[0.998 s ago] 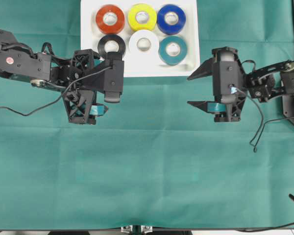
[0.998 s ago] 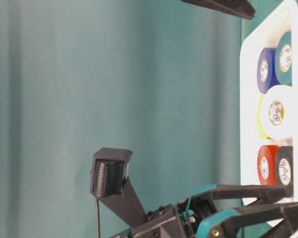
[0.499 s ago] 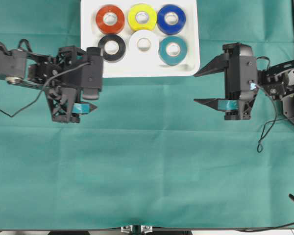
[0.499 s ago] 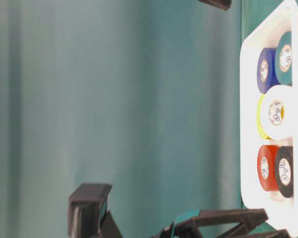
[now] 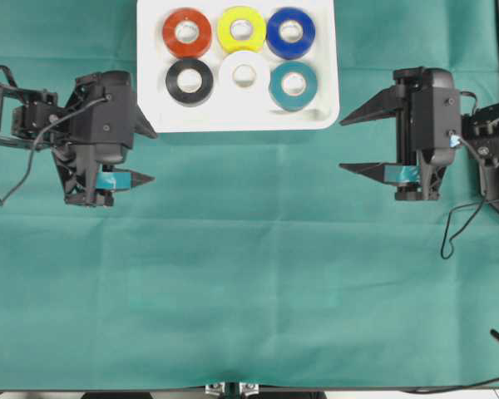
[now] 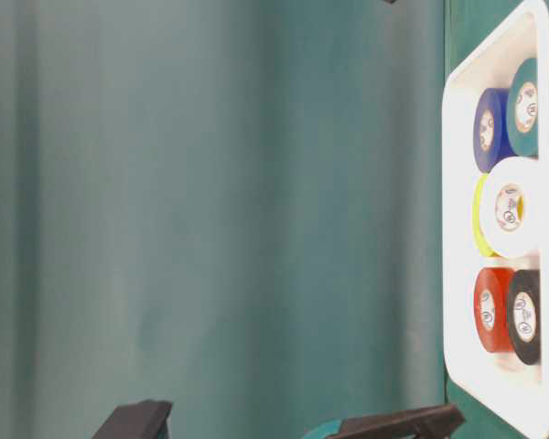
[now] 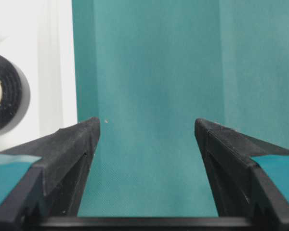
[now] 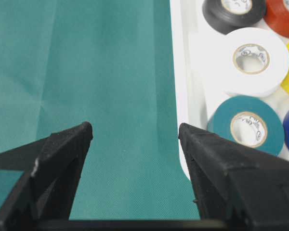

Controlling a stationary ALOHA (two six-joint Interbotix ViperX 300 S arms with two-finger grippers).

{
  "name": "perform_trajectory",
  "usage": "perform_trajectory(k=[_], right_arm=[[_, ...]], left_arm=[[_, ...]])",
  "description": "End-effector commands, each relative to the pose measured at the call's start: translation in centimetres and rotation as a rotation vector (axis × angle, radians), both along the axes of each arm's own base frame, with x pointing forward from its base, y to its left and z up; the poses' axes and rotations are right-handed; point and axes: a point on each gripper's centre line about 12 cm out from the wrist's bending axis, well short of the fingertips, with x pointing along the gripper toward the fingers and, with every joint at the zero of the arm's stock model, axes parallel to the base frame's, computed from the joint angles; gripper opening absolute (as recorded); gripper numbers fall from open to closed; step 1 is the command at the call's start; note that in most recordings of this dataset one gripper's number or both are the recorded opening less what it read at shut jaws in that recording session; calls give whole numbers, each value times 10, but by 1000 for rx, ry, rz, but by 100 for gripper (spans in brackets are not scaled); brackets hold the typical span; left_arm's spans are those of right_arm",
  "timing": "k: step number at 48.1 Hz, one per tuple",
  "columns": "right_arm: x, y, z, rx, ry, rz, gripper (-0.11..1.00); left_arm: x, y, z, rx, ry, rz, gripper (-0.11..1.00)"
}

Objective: Put the tape alternately from left to right into the white case.

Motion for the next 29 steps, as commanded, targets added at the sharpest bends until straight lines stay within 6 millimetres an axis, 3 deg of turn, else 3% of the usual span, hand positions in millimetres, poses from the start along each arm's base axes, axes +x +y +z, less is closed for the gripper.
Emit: perform_trajectory(k=[1, 29], right_arm=[[-1, 0, 8, 2, -33, 3, 79], [-36, -4, 20, 19, -161, 1, 79]], left_arm=[[-1, -1, 13, -3, -60, -1, 92], [-37, 1, 22, -3, -242, 5, 92]])
